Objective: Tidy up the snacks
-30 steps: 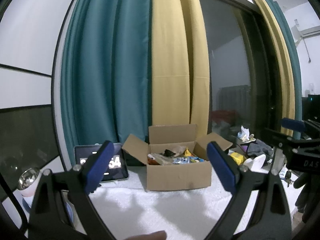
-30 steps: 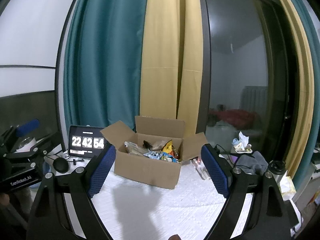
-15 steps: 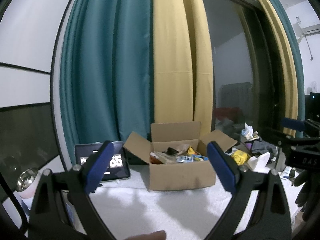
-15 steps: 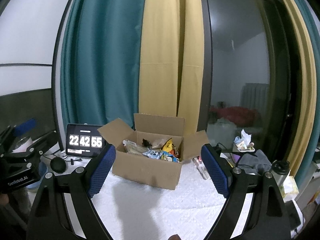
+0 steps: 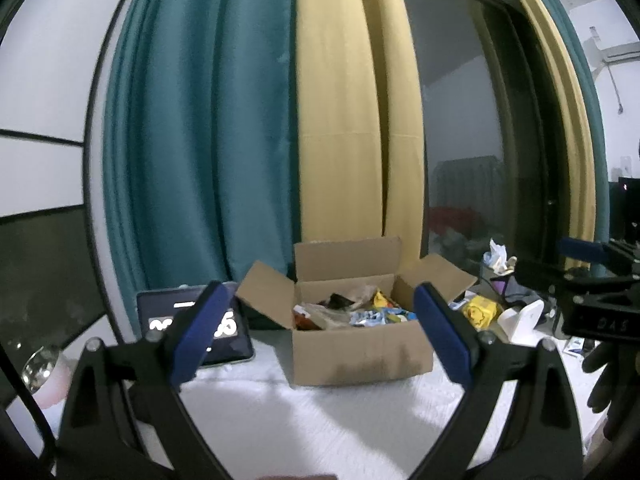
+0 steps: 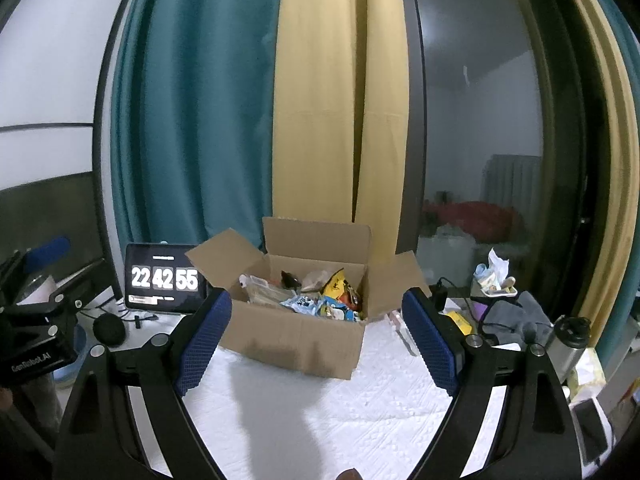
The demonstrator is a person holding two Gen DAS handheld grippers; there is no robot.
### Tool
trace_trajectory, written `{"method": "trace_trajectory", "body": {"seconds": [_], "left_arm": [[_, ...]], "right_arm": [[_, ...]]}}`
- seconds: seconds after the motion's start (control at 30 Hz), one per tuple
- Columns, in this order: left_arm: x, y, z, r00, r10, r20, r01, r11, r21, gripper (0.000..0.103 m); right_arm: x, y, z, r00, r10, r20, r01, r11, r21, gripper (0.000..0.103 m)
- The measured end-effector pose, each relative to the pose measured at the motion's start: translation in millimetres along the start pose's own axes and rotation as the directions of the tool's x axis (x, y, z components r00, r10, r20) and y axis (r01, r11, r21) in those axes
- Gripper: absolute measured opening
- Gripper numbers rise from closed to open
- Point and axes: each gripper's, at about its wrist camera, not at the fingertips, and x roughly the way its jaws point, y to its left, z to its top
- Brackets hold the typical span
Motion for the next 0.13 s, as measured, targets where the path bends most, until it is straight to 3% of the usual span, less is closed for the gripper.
{"method": "trace_trajectory", "body": {"seconds": [0.13], "left_arm": [[18.3,-3.7,4.0,1.000,0.026,0.014,-0.027,0.999,0.028,0.095]], "right_arm": [[16.8,-10.1,2.3,1.000,-0.006,-0.016,0.006,1.000,0.004,0.089]]}}
